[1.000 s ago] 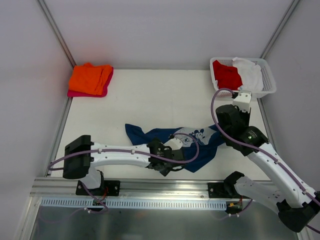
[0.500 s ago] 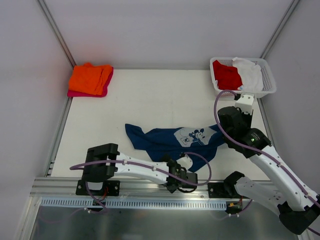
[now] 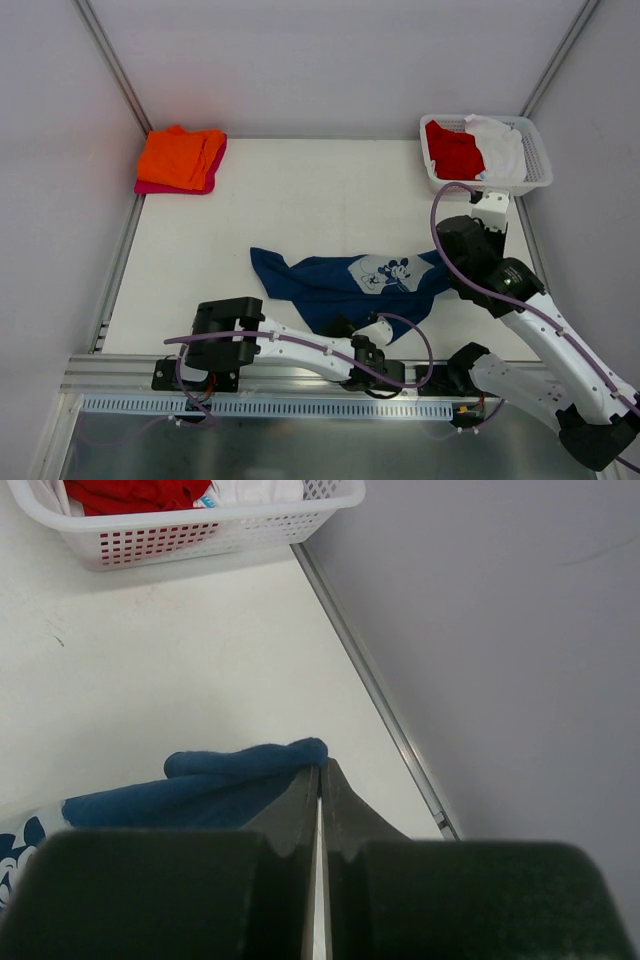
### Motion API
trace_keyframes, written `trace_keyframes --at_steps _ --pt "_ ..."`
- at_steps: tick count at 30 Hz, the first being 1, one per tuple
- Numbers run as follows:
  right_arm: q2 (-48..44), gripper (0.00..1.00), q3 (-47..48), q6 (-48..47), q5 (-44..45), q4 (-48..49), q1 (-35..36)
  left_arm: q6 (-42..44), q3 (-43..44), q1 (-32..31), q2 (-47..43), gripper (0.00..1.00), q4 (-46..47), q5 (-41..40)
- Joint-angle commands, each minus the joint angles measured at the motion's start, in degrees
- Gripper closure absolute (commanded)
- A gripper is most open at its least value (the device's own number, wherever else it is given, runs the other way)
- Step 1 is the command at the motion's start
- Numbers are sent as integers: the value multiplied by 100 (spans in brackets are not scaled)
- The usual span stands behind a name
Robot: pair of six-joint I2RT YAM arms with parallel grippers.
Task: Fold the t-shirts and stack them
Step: Flatten out the tshirt
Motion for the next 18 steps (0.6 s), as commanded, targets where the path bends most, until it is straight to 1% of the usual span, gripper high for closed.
trace_keyframes --at_steps 1,9,11,16,18 --pt "-140 100 198 77 69 -42 -10 -191 -154 123 364 1 -34 -466" --pt "-123 100 172 59 42 -77 -10 -130 -409 299 206 1 -122 -748" --pt "-79 100 172 42 69 -103 -19 -147 -268 308 40 1 -359 -747" --pt "-17 100 137 68 86 -86 -10 133 -5 299 -400 1 -438 -450" --pt "-8 100 110 68 112 -77 -10 125 127 237 -628 1 -623 -527"
